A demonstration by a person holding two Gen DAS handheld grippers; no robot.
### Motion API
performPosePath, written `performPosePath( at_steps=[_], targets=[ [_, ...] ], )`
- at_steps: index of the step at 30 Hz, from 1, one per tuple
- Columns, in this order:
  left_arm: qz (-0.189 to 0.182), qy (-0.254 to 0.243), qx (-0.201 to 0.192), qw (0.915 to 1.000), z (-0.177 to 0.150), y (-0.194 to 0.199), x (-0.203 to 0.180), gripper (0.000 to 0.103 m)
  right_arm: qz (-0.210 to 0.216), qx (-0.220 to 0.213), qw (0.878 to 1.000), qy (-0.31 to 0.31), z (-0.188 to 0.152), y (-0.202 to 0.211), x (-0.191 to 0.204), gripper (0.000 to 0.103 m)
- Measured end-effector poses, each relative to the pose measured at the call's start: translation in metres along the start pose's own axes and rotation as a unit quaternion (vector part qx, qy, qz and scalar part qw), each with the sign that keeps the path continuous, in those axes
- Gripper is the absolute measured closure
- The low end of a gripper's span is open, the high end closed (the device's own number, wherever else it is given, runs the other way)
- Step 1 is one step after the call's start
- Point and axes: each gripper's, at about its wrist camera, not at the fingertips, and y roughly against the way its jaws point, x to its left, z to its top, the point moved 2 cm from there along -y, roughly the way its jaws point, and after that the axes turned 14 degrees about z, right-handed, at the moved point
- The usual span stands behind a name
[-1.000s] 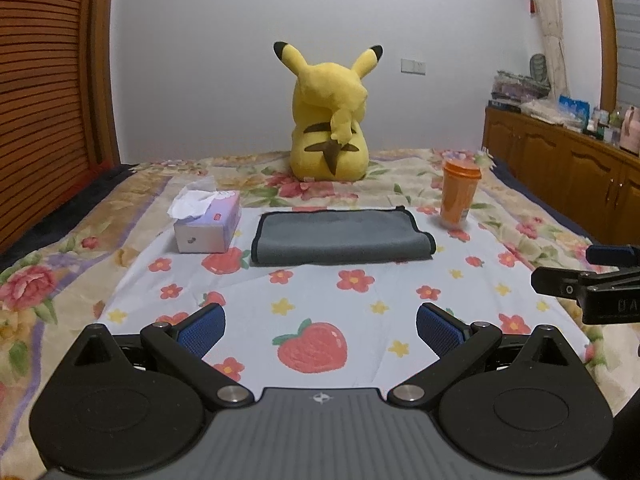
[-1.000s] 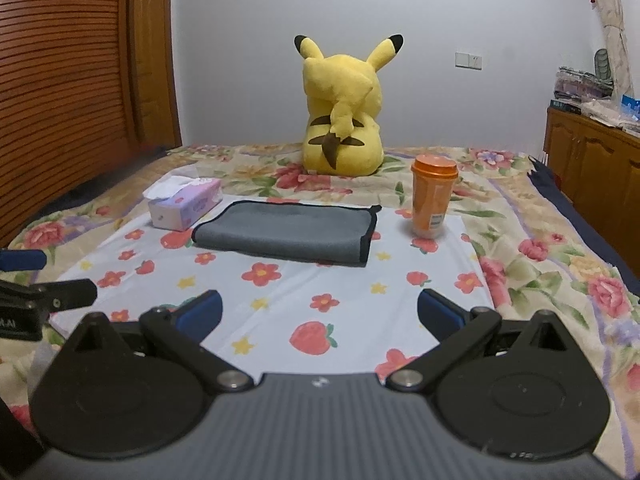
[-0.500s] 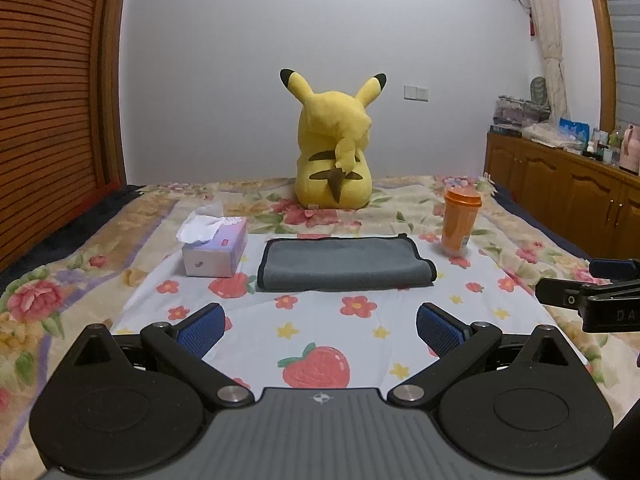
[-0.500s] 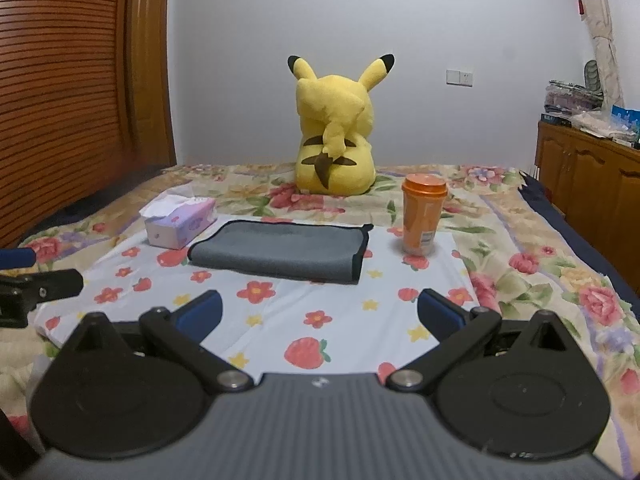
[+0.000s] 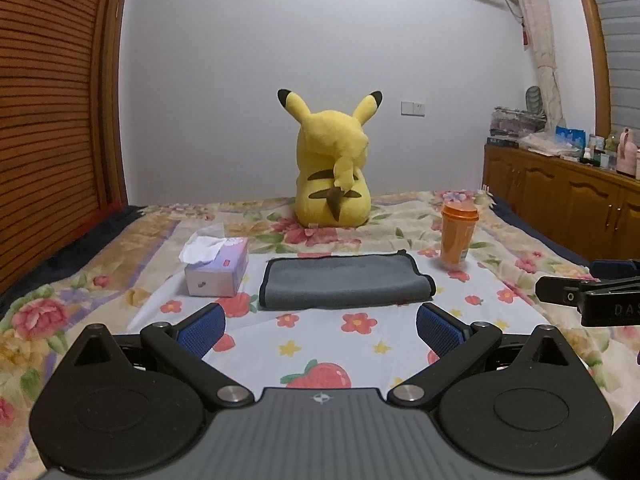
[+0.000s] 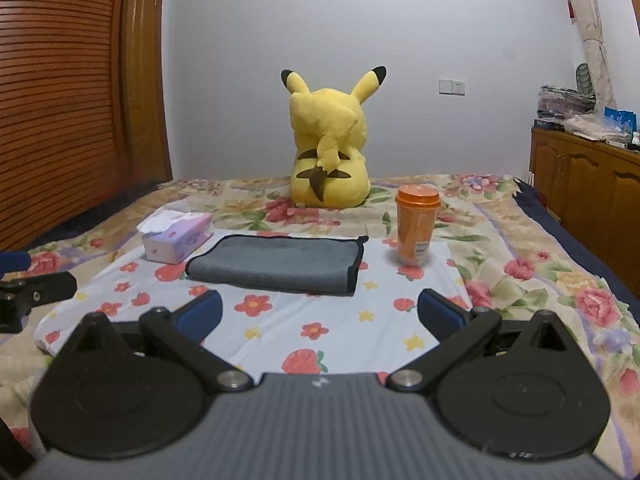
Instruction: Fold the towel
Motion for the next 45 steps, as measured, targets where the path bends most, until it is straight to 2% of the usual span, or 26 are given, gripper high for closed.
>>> performPosePath(
  at_steps=[14, 45],
  targets=[
    [0.018, 0.006, -0.022, 0.9996, 0.0034, 0.0039, 0.0054, 0.0, -0.009, -0.033, 0.999, -0.001, 0.0035, 0.0086, -0.0035, 0.0],
    [0.019, 0.009, -0.019, 0.9996, 0.0018, 0.0032, 0.0077, 0.0, -0.01, -0.035, 0.999, -0.002, 0.0034, 0.0078, -0.0039, 0.0]
  ],
)
